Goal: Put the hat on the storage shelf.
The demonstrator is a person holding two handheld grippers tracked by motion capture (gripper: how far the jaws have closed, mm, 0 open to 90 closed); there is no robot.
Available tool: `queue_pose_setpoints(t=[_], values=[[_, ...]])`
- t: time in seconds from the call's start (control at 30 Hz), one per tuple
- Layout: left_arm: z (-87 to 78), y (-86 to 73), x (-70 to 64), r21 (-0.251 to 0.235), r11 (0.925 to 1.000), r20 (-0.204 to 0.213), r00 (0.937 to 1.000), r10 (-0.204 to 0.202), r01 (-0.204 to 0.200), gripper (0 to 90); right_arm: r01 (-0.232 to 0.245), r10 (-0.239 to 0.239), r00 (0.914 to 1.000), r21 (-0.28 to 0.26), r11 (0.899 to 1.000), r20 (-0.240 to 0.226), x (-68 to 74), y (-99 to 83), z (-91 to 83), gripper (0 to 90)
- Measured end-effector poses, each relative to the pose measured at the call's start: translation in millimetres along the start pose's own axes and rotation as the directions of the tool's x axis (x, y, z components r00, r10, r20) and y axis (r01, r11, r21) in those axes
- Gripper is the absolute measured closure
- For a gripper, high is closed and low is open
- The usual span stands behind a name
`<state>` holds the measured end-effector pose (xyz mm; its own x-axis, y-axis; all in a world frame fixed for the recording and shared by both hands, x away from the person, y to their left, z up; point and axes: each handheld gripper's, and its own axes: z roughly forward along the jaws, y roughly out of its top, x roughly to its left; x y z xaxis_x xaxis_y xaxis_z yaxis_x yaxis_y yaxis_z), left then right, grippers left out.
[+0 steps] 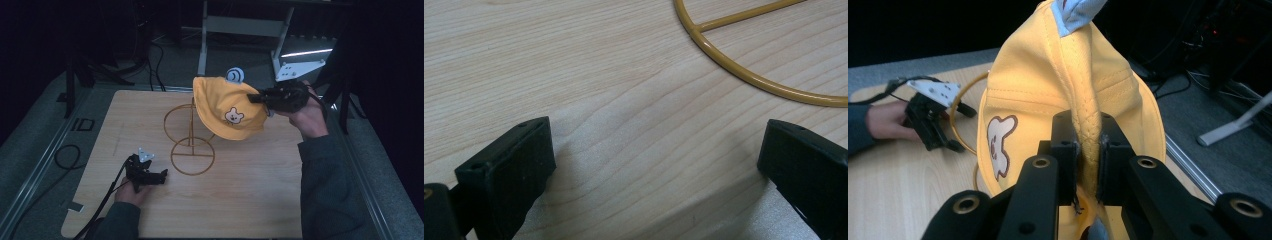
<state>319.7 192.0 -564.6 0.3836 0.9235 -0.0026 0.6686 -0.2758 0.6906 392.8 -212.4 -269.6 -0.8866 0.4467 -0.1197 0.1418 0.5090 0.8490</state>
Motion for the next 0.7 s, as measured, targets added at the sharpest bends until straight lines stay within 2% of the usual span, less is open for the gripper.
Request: queue_pose_setpoints(t=[0.7], values=[[0.1,0.0,0.0,-0.001,1.0000,-0.002,1.0000,0.000,0.000,1.9,0.012,-0.014,0.9976,-0.039,0.999,-0.068,8.6,15.0,19.6,81.2]])
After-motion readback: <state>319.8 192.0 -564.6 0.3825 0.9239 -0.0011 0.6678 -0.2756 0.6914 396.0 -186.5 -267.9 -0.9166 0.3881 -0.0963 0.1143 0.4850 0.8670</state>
